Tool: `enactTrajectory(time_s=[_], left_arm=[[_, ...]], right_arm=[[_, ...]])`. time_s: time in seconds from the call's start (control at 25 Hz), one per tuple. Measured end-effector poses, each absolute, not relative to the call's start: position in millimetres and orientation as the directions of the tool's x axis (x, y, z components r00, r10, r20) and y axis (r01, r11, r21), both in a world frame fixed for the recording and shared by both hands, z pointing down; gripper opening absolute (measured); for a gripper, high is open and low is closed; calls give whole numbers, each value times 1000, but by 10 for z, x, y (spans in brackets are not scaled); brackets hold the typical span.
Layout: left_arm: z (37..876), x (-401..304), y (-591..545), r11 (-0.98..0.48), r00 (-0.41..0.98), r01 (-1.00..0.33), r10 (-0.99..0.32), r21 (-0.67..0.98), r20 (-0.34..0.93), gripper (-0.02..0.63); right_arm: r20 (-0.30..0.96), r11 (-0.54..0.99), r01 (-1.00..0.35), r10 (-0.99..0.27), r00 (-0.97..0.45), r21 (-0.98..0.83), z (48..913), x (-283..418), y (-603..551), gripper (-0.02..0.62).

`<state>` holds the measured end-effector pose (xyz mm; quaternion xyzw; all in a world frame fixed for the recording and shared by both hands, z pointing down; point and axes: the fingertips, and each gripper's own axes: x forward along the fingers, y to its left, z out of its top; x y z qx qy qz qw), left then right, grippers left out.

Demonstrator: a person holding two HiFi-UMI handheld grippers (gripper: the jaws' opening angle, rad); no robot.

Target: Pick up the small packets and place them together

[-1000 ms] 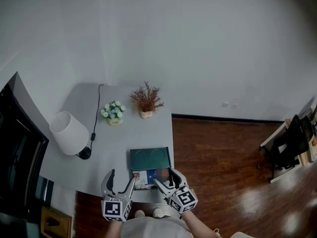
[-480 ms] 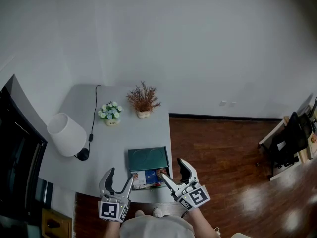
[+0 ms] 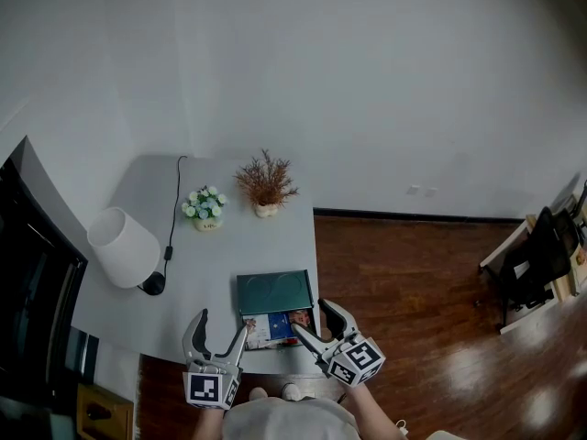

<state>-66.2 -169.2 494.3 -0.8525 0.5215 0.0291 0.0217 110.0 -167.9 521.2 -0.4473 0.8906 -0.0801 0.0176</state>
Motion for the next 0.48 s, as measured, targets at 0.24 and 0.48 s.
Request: enactTrajectory(time_s=[0.24,0.48], left_arm=[[5002,-711,-1694,-441,441,-897,-896,-8,-45,353],[5031,-749,-1684,-429,429,-903,-902,-10,-46,341]], right_arm=[[234,577,-768,-735,-636,-276,5887,941,-1731,342],[474,566,-715,-538,-697,-410,6773,662,-1764,342]])
